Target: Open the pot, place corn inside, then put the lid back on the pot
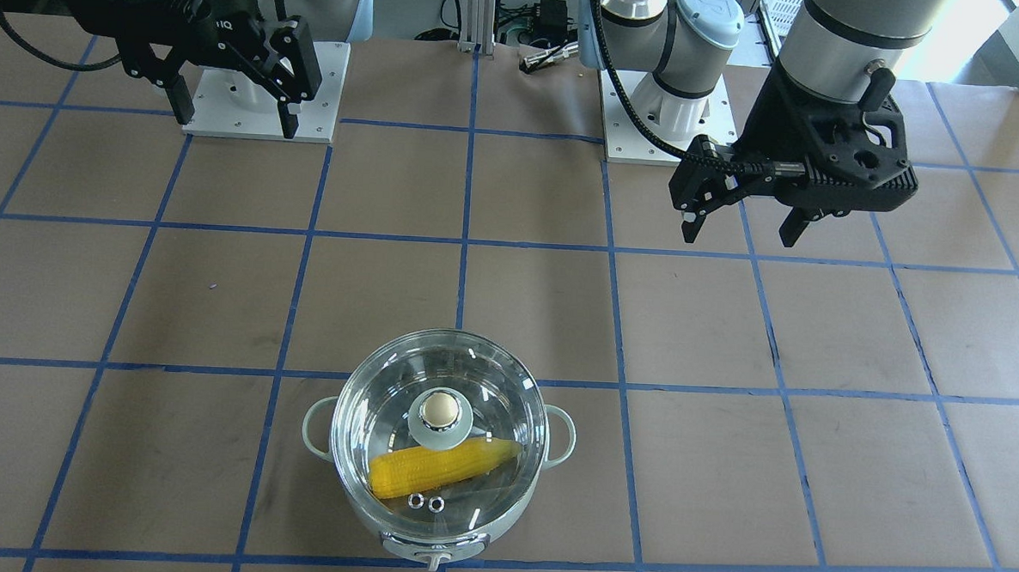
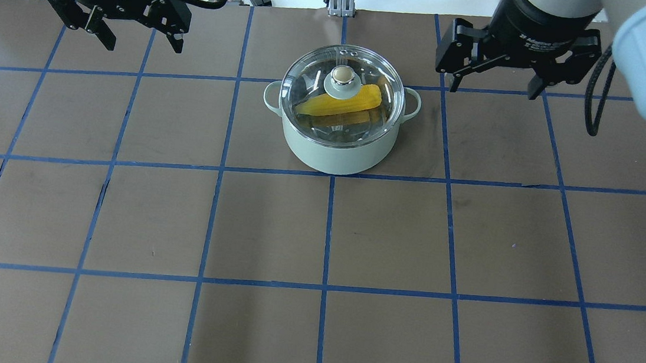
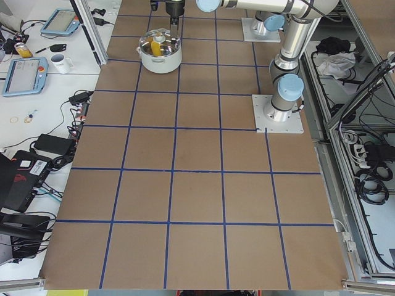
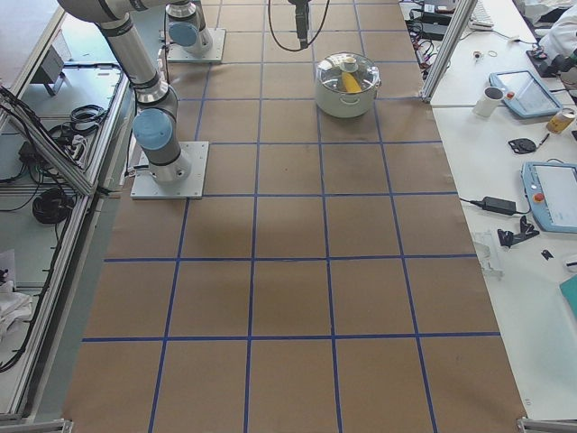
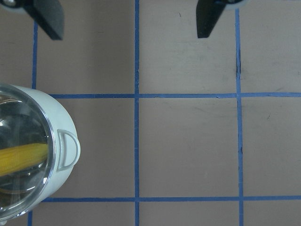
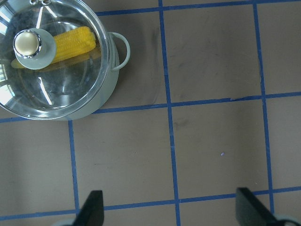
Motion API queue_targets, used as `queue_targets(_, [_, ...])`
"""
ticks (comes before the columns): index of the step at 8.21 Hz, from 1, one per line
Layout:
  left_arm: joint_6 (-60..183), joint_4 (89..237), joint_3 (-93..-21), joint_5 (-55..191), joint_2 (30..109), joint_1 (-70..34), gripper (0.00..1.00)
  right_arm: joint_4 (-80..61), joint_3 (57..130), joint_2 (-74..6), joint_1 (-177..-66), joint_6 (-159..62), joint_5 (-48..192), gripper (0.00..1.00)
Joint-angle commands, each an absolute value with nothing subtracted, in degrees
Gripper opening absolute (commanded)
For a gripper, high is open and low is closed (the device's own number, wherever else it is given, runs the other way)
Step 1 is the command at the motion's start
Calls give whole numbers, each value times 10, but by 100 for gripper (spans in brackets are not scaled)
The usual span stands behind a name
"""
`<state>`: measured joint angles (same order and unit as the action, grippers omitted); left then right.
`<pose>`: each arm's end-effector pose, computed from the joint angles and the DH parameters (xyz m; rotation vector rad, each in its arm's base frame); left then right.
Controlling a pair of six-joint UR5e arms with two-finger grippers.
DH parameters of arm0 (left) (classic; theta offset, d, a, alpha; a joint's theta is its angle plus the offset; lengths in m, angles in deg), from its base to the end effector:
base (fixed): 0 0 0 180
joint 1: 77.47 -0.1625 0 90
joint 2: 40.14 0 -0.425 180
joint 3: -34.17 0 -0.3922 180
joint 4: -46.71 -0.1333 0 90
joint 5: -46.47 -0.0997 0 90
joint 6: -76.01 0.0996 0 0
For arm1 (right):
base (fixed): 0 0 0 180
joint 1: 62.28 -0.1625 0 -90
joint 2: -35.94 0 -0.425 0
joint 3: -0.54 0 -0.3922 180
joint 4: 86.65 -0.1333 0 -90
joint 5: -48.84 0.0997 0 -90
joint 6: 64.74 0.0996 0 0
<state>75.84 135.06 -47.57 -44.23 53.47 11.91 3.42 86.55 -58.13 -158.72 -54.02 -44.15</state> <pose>-0.1264 -0.5291 0.5304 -0.0226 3.1242 -0.1719 0.1801 -0.4536 0.5571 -0.1216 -3.1004 0.2301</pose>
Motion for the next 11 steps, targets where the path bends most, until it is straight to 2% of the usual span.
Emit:
queue_targets(1, [758, 1350, -476, -442, 535, 119, 100, 28, 865, -589, -1583, -556, -440, 100])
queue_targets(4, [758, 1350, -476, -442, 535, 119, 100, 25, 864, -588, -1541, -566, -403, 100])
queue_targets(11, [758, 1350, -476, -443, 535, 119, 100, 20, 866, -591, -1541, -566, -405, 100])
